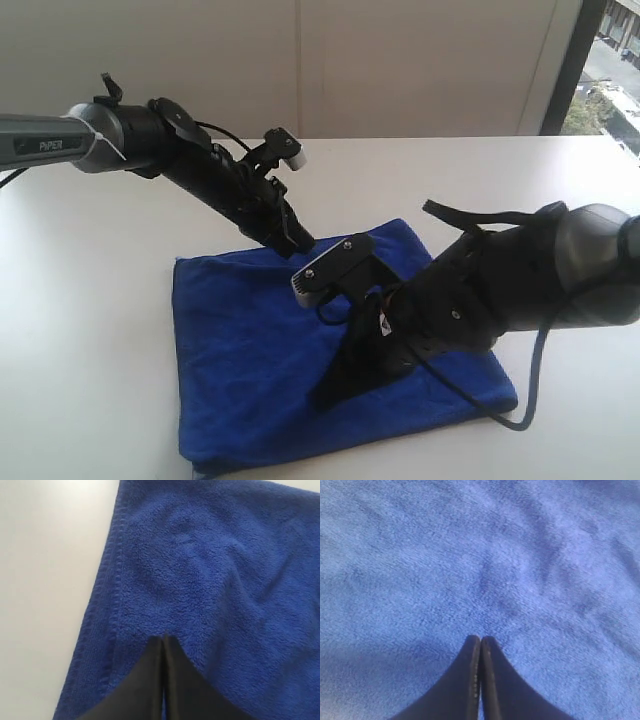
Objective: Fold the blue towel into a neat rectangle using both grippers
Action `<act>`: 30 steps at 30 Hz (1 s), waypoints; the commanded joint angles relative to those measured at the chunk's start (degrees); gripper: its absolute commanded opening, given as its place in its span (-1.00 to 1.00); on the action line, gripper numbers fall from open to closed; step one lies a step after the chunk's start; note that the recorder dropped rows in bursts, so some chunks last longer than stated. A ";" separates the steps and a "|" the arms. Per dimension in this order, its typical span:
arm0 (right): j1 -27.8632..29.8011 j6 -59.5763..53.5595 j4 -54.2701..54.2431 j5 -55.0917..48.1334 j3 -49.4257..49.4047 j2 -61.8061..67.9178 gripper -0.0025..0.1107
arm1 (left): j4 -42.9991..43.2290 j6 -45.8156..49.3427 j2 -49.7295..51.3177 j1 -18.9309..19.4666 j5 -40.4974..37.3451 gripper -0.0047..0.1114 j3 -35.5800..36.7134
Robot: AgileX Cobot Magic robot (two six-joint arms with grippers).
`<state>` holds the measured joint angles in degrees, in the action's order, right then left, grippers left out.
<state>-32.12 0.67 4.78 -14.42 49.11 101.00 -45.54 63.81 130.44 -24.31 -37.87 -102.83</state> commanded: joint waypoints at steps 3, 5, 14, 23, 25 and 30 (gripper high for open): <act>-0.46 -0.67 -0.26 1.31 0.26 0.45 -0.96 | 1.96 -1.23 -0.13 -0.41 -0.24 -0.92 -0.39; -0.46 -0.67 -0.26 1.31 0.26 0.55 -0.96 | 2.76 -1.47 0.01 -0.41 -0.71 -0.88 -0.39; -0.46 -0.67 -0.48 1.56 0.26 1.89 -0.96 | 2.31 -1.47 2.65 -0.41 -0.26 -0.66 -0.39; -0.46 -0.67 -0.48 1.32 0.26 2.09 -0.96 | 1.93 -1.47 2.99 -0.41 3.98 -0.66 -0.39; -0.46 -0.67 -0.48 1.32 0.26 2.09 -0.96 | 1.93 -1.47 2.99 -0.41 4.82 -0.67 -0.39; -0.46 -0.67 -0.48 0.69 0.15 2.09 -0.96 | 2.50 -1.09 2.99 -0.41 6.56 -0.67 -0.39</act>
<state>-32.53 0.43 4.55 -13.29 49.11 103.22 -42.51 62.68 133.34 -24.54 -31.53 -103.09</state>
